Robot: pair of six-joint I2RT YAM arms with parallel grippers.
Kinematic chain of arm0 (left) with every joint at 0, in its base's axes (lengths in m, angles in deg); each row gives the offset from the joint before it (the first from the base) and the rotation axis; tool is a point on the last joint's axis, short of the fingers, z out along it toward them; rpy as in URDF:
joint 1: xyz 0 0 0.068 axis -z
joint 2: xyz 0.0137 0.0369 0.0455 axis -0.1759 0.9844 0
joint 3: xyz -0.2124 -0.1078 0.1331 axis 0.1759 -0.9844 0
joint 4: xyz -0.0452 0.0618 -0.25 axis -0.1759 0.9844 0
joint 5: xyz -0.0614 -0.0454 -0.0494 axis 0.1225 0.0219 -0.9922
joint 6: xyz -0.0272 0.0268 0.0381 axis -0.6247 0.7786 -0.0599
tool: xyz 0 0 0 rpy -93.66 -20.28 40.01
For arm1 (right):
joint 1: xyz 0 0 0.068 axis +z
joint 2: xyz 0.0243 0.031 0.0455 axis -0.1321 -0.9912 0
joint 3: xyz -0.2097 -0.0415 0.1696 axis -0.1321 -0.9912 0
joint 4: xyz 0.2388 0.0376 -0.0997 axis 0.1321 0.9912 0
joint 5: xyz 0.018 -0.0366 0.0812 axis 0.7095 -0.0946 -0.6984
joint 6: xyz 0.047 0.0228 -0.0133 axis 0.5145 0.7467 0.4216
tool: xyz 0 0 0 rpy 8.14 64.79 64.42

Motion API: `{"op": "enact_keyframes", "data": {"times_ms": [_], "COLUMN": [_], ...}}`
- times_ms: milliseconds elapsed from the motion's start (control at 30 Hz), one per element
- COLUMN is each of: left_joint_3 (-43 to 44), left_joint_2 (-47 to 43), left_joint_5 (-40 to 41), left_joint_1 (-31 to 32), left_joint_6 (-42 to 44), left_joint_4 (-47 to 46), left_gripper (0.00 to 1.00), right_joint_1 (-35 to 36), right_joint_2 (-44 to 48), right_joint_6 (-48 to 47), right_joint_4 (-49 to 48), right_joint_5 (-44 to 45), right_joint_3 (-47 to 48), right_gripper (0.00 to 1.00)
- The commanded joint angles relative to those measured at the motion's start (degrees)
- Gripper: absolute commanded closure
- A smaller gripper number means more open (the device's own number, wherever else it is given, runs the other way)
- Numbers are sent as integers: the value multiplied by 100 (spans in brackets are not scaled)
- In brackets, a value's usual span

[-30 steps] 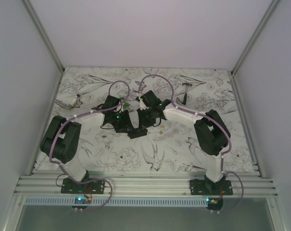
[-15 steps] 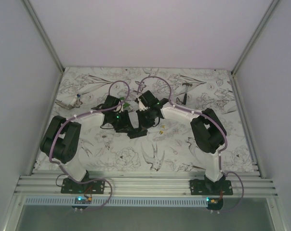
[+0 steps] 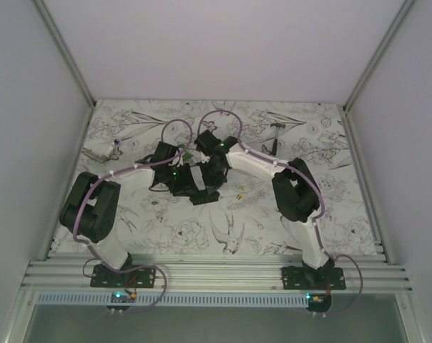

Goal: Snap on the fuse box
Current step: Install the fuse at the fuse box base.

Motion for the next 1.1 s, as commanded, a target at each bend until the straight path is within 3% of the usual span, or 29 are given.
{"op": "enact_keyframes", "data": {"times_ms": [0,433,533,767,1067], "left_joint_3": [-277,-456,-522,-1050,-1551], "left_joint_2": [245,449,464,-172,-1008], "left_joint_5": [-429,-667,-710,-775,-605], "left_joint_1": [114,231,307,375,420], "left_joint_6": [16,-115,-175,-406,-642], "left_joint_4": [-179,-435,-445,-436,-208], "left_gripper": [65,67,67,67,65], "right_joint_1": [5,123,196,662,865], "right_joint_2": [-1037,-2051,-2094,-635,566], "right_joint_6": [34,196,151,-265,-336], "right_joint_4": [659,1140,1109,534,119], "right_joint_5": [1527,2858,2796,1635,1702], "right_joint_3": [-391,-507,-547,-995,-1506], "right_gripper": [100,100,100,100,100]}}
